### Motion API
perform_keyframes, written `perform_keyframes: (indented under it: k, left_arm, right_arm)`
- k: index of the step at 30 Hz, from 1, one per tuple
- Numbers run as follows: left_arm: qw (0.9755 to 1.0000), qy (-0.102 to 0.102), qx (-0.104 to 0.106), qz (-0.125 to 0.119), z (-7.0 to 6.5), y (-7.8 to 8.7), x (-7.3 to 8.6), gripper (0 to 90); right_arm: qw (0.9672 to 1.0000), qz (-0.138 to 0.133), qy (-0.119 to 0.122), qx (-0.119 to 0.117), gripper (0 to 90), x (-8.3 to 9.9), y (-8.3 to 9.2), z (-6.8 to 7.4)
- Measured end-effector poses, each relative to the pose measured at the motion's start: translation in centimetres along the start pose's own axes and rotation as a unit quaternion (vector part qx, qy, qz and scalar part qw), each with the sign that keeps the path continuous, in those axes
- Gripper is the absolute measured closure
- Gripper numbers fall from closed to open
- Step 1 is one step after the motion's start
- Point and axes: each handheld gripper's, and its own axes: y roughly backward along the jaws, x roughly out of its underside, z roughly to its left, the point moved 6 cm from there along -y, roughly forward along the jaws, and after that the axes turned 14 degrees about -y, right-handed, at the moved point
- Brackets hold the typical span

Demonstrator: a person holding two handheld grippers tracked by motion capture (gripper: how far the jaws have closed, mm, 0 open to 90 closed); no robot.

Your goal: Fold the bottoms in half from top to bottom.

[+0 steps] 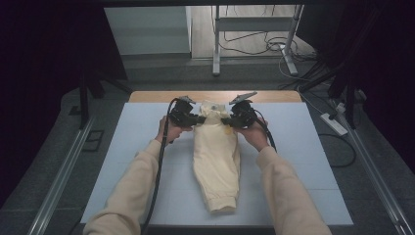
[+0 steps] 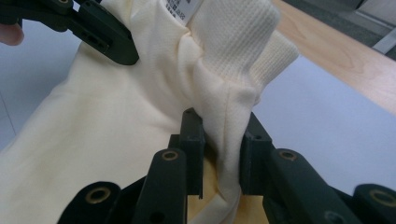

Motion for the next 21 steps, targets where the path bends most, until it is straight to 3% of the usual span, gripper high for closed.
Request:
perform_keyframes:
  k: [5,12,16,21]
  left_arm:
    - [0.9999,-0.007,-0.008,-0.01,0.4,1.0,-1.5,80.1]
    - [1.0,0.005,0.0,-0.005,0.4,0.5,-0.9,80.2]
    - [0.9999,-0.003,-0.007,-0.007,0.6,0.6,-1.1,80.5]
    - [0.9996,-0.011,-0.019,-0.017,1.4,1.6,-2.8,80.8]
  right_arm:
    - [0.9998,-0.021,0.003,0.003,74.9,-1.7,1.2,0.0]
    - [0.9999,-0.011,-0.003,0.0,74.9,-1.2,0.8,-0.2]
    - [0.9999,-0.011,-0.002,0.003,75.0,-1.3,0.7,-0.3]
    - [0.9995,-0.026,0.01,0.014,75.3,-2.7,1.3,-0.5]
